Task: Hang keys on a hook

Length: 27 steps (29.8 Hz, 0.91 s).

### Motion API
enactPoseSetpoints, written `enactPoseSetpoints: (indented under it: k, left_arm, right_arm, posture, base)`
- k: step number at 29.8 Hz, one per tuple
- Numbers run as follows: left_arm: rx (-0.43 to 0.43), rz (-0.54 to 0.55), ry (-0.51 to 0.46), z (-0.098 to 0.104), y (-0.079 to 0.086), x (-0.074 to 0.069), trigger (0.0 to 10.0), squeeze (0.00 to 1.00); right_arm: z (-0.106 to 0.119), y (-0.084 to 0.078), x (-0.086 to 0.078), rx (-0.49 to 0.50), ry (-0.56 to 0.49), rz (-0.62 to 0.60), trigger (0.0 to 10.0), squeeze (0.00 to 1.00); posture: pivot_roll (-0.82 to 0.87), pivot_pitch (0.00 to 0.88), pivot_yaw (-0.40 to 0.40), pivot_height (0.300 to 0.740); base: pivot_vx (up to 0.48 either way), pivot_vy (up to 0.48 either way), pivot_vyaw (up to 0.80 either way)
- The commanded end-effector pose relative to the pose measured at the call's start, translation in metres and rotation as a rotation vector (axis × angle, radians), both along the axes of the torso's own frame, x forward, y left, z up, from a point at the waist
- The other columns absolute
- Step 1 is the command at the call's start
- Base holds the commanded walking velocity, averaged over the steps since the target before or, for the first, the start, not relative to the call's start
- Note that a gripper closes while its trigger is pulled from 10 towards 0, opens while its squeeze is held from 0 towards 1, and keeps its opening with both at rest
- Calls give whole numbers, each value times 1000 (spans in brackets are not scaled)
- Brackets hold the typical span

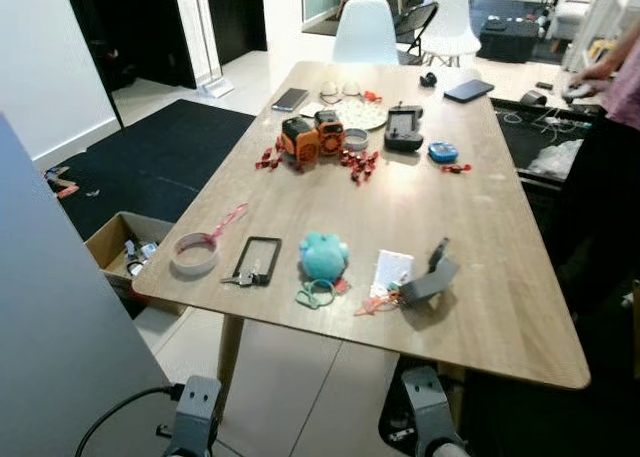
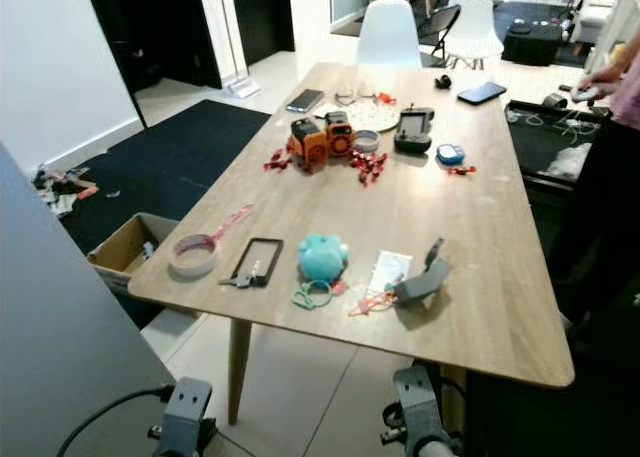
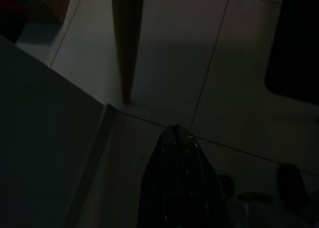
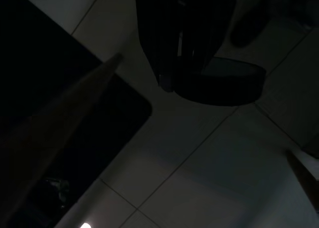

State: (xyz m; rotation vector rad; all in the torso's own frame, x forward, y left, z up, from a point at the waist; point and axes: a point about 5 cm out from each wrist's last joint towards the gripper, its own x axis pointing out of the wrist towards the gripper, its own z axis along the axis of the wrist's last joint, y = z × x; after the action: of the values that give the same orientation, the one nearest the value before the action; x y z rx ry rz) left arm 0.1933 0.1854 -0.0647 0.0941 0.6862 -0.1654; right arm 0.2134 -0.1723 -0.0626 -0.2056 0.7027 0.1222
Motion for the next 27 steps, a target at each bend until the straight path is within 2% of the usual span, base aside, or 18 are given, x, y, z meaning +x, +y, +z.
enactPoseSetpoints:
  k: [1, 27]
  left_arm:
    - [4, 11, 19, -3, 3, -6, 10000, 0]
    - [0, 33, 17, -5, 6, -11, 10000, 0]
  right_arm:
    - [-2, 0, -3, -5, 9, 6, 10000, 0]
    - [-2, 0, -4, -5, 11, 12, 10000, 0]
  posture:
    - [43, 39, 9, 740]
    - [52, 56, 5, 740]
  base:
    - [0, 0, 800]
    - [0, 0, 800]
